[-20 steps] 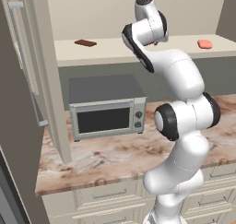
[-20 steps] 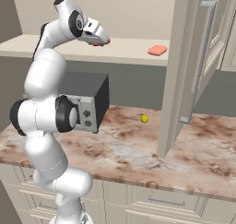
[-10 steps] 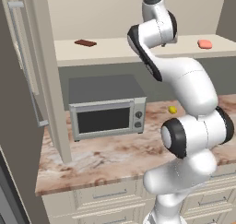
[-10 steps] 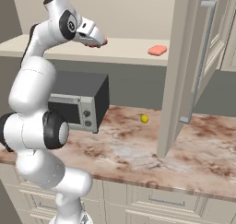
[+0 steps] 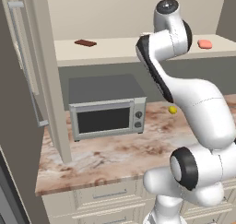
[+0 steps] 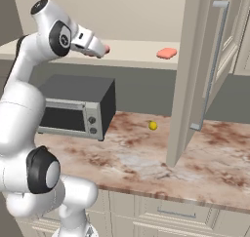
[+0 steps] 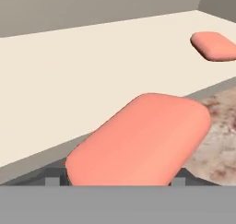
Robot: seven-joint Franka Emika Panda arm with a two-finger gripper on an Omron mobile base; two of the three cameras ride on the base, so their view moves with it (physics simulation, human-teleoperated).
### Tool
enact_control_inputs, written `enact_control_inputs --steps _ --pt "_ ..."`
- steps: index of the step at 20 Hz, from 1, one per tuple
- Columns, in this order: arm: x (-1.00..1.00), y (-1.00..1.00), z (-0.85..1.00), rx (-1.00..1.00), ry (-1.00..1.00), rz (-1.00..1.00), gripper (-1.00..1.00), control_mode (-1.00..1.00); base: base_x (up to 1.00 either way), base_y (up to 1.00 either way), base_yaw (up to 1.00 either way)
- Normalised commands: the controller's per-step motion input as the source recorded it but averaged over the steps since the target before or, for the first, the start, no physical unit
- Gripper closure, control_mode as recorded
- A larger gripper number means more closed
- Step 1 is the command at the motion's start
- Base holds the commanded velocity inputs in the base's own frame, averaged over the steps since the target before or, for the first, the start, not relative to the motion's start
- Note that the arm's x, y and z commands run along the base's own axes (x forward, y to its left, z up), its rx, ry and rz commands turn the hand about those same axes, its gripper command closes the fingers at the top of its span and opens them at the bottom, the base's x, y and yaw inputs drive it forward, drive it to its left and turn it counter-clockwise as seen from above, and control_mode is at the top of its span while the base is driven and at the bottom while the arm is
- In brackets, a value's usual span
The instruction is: Pick the bar soap and bar soap from the cabinet and place them on the counter.
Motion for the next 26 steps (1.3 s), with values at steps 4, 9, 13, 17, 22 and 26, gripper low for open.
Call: enact_control_inputs --steps 4,9,13,17,22,26 --pt "-0.7 -0.05 0.0 0.0 -0.03 0.0 1.0 -1.0 0.0 0.0 0.0" --pt "-0.69 -0.05 0.02 0.0 -0.01 0.0 1.0 -1.0 0.0 0.0 0.0" --pt "-0.64 -0.01 0.0 0.0 0.0 0.0 1.0 -1.0 0.0 0.0 0.0" --pt "-0.57 0.0 0.0 0.0 0.03 0.0 1.0 -1.0 0.0 0.0 0.0" --pt "-0.42 -0.02 -0.18 0.0 0.15 0.01 1.0 -1.0 0.0 0.0 0.0" --pt "-0.28 -0.05 -0.41 0.0 0.19 0.04 1.0 -1.0 0.0 0.0 0.0"
